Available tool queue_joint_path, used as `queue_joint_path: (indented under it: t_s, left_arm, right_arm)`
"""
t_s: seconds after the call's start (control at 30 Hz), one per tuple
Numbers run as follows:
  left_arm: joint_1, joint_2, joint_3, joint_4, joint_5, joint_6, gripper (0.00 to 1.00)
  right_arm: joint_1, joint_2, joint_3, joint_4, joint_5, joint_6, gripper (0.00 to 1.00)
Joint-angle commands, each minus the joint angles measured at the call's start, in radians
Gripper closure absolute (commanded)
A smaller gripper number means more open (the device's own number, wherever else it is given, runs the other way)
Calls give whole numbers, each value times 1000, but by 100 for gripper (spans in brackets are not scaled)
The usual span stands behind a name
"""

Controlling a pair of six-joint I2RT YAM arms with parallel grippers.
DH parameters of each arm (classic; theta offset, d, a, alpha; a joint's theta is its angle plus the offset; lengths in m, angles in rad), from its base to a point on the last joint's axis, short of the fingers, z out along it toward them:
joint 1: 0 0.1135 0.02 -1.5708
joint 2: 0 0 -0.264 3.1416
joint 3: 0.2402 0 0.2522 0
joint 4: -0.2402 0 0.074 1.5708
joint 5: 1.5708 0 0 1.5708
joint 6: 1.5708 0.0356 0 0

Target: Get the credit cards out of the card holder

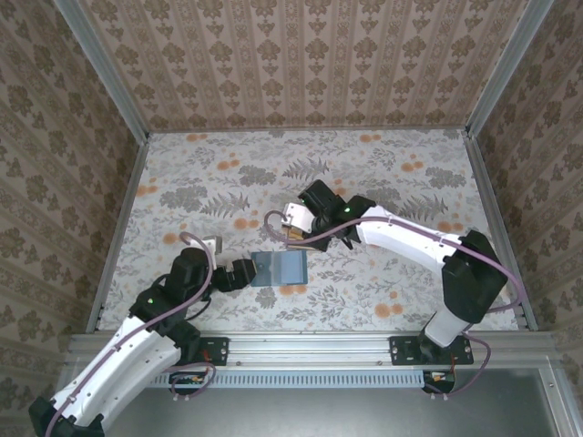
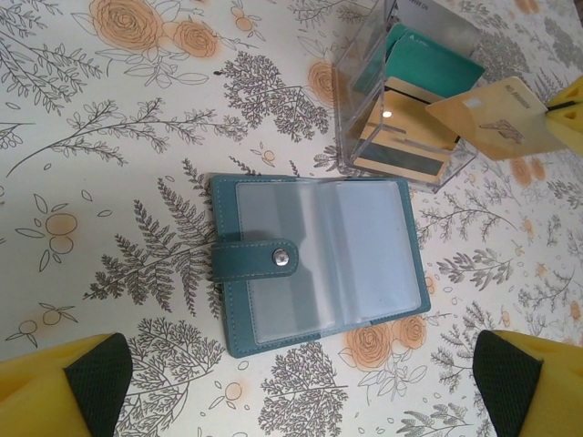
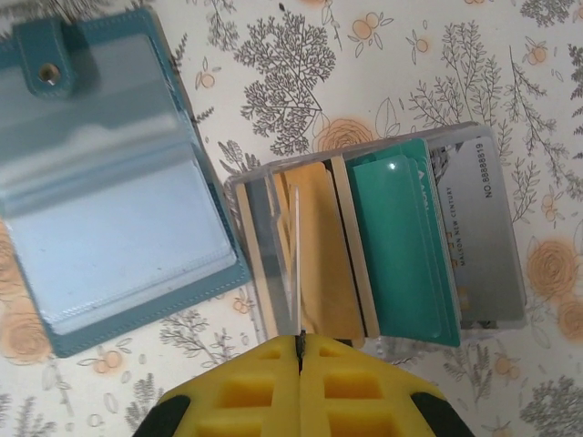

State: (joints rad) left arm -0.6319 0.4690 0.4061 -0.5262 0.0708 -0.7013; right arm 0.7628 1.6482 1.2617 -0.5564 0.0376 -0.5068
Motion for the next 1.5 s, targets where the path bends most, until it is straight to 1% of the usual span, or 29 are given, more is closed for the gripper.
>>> queue_joint_path:
  t_s: [0.0, 0.3, 0.57, 0.6, 0.67, 0.73, 0.77, 0.93, 1.1, 1.2, 1.3, 1.4, 1.47]
  left_arm:
    - [12, -12, -13, -11, -2, 21, 0]
    - [17, -23, -22, -10, 5, 22, 0]
    - [24, -23, -30, -6, 11, 20, 0]
    - [26, -24, -32, -5, 12, 21, 0]
    - [27, -24, -33, 0, 15, 23, 0]
    - [29, -22, -33, 2, 20, 22, 0]
    - [30, -23, -33, 2, 21, 22, 0]
    - [32, -22, -35, 2, 25, 20, 0]
    - [35, -21, -37, 5, 27, 20, 0]
    - [38, -15, -39, 6, 23, 20, 0]
    - [41, -7, -42, 12, 17, 18, 0]
    - [44, 1, -43, 22, 10, 14, 0]
    - [44, 10, -44, 32, 7, 10, 0]
  right_arm:
    - [-10, 42, 47, -26, 48, -125, 100]
    - [-22, 115, 80, -13, 41, -182, 100]
    - [-24, 149, 83, -21, -20, -174, 100]
    - [-24, 153, 86, -25, -27, -170, 98]
    - [-24, 163, 92, -32, -33, -166, 90]
    - [-25, 174, 93, -28, -18, -156, 74]
    - [-26, 176, 94, -17, -5, -149, 69]
    - [-34, 170, 87, 13, 50, -122, 64]
    - [-39, 141, 76, 70, 94, -88, 64]
    - [-41, 93, 52, 112, 112, -17, 63]
    - [-42, 20, 4, 168, 135, 77, 60]
    - [-42, -83, -76, 258, 153, 183, 54]
    - [-49, -165, -149, 332, 158, 275, 53]
